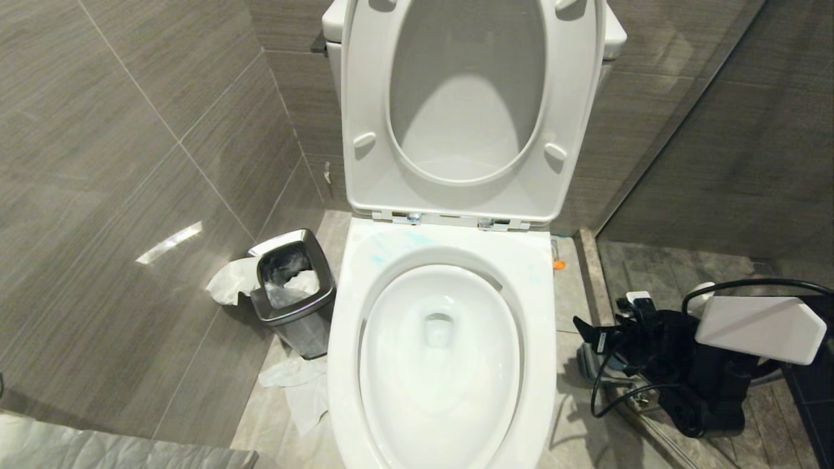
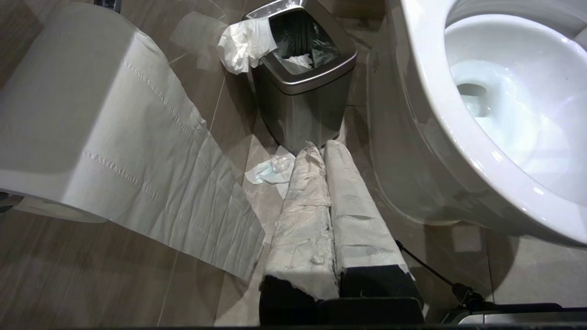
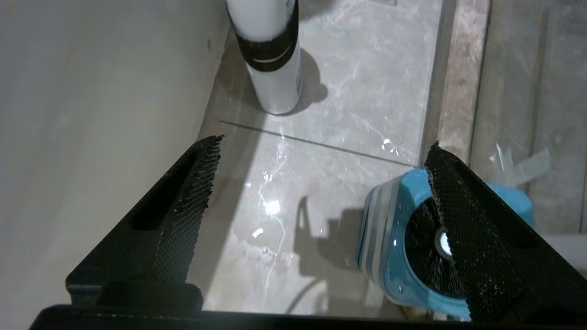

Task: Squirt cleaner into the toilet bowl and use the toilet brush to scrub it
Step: Pour in the cleaning agent

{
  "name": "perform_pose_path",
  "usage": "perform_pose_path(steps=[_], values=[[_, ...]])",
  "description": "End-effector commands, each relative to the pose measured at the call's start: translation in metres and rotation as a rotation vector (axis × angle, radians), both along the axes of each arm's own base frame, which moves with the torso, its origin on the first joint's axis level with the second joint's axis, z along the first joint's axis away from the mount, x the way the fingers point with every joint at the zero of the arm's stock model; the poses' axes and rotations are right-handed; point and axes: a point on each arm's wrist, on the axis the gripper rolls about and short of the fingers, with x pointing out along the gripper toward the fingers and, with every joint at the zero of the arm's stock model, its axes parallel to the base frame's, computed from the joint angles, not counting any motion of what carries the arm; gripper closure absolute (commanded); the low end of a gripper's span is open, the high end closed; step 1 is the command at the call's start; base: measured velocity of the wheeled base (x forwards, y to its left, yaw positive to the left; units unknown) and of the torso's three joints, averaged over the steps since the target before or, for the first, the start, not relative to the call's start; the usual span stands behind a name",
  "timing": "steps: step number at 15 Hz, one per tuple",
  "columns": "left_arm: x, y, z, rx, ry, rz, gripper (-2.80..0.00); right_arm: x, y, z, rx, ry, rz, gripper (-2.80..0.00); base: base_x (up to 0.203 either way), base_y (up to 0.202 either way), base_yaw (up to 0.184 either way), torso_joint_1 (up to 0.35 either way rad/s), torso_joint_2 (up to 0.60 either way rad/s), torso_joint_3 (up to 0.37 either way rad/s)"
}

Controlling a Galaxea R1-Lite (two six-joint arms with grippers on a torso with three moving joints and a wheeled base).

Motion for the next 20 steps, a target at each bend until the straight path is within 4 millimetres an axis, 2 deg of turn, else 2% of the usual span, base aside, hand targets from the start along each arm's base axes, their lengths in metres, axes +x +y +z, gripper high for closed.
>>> perform_pose_path(steps=[1,3,11,20], values=[[0.000,0.000,0.000,0.000,0.003,0.000,0.00,0.007,0.002,-0.004,0.001,-0.024,0.008,-2.80,0.000,0.000,0.000,0.000,0.00,0.000],[0.000,0.000,-0.001,0.000,0.003,0.000,0.00,0.016,0.003,-0.002,-0.001,-0.056,0.011,-2.80,0.000,0.000,0.000,0.000,0.00,0.000],[0.000,0.000,-0.001,0.000,0.005,0.001,0.00,0.020,0.006,-0.002,0.075,-0.064,0.000,-2.80,0.000,0.000,0.000,0.000,0.00,0.000],[0.000,0.000,-0.001,0.001,0.006,0.001,0.00,0.019,0.013,-0.001,0.066,-0.063,0.012,-2.80,0.000,0.000,0.000,0.000,0.00,0.000]])
